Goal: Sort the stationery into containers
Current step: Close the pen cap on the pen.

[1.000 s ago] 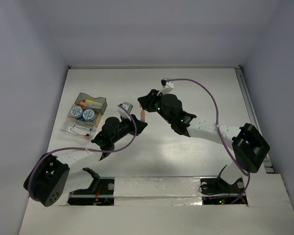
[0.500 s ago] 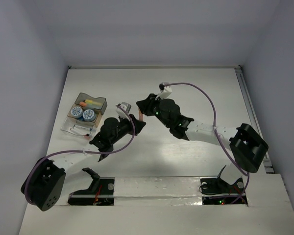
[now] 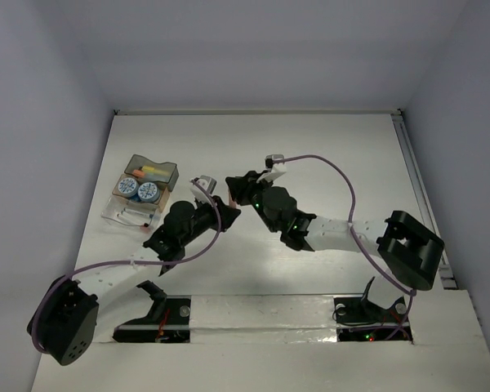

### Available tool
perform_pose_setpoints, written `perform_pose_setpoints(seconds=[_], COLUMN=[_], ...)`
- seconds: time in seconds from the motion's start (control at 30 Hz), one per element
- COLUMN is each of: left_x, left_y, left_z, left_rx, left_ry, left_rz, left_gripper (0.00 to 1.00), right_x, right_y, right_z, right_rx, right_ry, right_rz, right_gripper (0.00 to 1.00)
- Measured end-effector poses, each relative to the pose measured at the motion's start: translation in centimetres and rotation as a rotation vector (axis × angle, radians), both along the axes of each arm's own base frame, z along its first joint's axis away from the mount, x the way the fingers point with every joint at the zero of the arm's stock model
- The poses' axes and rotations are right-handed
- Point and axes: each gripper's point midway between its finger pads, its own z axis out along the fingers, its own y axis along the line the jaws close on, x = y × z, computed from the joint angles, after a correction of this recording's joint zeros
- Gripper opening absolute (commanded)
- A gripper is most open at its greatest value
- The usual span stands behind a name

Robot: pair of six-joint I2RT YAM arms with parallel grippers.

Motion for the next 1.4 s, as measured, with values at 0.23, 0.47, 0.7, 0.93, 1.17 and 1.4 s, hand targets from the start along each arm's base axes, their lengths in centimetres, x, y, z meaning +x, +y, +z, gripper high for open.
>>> perform_pose_setpoints(seconds=[0.23, 0.47, 0.7, 0.93, 1.17, 1.4], left_x=[-0.5, -1.4, -2.5, -2.8, -2.9, -3.6], left_y=[-0.1, -0.6, -2.1, -2.7, -2.9, -3.4], left_z=[0.0, -0.5, 0.5, 0.2, 0.5, 1.4], left_rx=[-0.009, 0.003, -0.019, -0.025, -0.006, 0.026], left_ry=[0.012, 0.064, 0.08, 0.121, 0.149, 0.209], left_rz=[-0.013, -0.059, -0.146, -0.167, -0.171, -0.205], left_gripper=[0.0, 0.0, 0.0, 0.0, 0.0, 0.0], right_x=[-0.6, -2.1, -3.4, -3.3, -3.6, -4.3], right_y=[0.2, 0.0, -2.2, -2.6, -2.4, -2.9], right_z=[0.1, -0.3, 0.3, -0.4, -0.2, -0.3], right_rx=[-0.022, -0.088, -0.163, -0.192, -0.193, -0.115], right_ry=[-0.025, 0.013, 0.047, 0.062, 0.052, 0.043], right_rz=[-0.005, 0.07, 0.076, 0.06, 0.086, 0.112], right_gripper=[0.0, 0.0, 0.0, 0.0, 0.0, 0.0])
